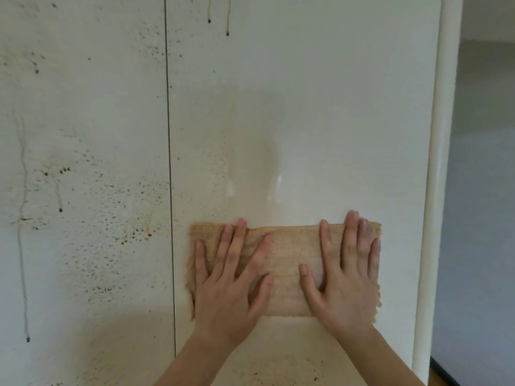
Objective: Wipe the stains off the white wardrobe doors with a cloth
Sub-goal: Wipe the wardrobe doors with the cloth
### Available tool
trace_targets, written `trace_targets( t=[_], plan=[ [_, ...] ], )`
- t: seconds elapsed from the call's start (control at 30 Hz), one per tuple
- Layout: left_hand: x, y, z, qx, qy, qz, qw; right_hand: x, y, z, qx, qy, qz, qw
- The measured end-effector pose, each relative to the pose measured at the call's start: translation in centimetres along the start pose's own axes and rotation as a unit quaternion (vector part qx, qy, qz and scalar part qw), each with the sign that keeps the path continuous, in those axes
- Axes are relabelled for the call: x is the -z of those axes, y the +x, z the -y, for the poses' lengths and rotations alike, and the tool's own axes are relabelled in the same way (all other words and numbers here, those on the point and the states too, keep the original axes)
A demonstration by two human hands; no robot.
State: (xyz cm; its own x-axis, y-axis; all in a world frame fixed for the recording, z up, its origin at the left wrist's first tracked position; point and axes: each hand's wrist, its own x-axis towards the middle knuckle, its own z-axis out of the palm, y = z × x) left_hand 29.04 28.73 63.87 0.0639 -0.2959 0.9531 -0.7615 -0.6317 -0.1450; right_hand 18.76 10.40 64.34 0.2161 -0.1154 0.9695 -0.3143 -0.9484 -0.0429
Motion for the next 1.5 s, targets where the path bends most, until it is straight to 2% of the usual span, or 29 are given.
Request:
trace_targets(
  t=[0.2, 0.6, 0.77, 0.97, 1.23, 1.5],
  plan=[
    [2.9, 11.2, 3.3, 0.013, 0.049, -0.024, 0.998, 1.9, 12.3, 2.0, 0.03, -0.021, -0.019, 0.999],
    [10.2, 37.6, 6.7, 0.053, 0.08, 0.024, 0.995, 7.0, 37.6, 3.2, 0.042, -0.017, -0.053, 0.998],
    [11.4, 44.7, 8.7, 0.026, 0.093, -0.011, 0.995, 9.4, 45.5, 3.4, 0.052, -0.004, -0.058, 0.997],
    [13.2, 51.1, 10.4, 0.034, 0.085, -0.027, 0.995, 10.5, 52.2, 4.1, 0.056, -0.008, -0.063, 0.996],
    [13.9, 52.0, 11.6, 0.026, 0.083, -0.035, 0.996, 10.3, 53.5, 5.2, 0.048, -0.017, -0.075, 0.996],
    [12.1, 40.5, 12.9, -0.004, 0.099, -0.019, 0.995, 7.5, 42.1, 7.0, 0.051, -0.007, -0.062, 0.997]
  ],
)
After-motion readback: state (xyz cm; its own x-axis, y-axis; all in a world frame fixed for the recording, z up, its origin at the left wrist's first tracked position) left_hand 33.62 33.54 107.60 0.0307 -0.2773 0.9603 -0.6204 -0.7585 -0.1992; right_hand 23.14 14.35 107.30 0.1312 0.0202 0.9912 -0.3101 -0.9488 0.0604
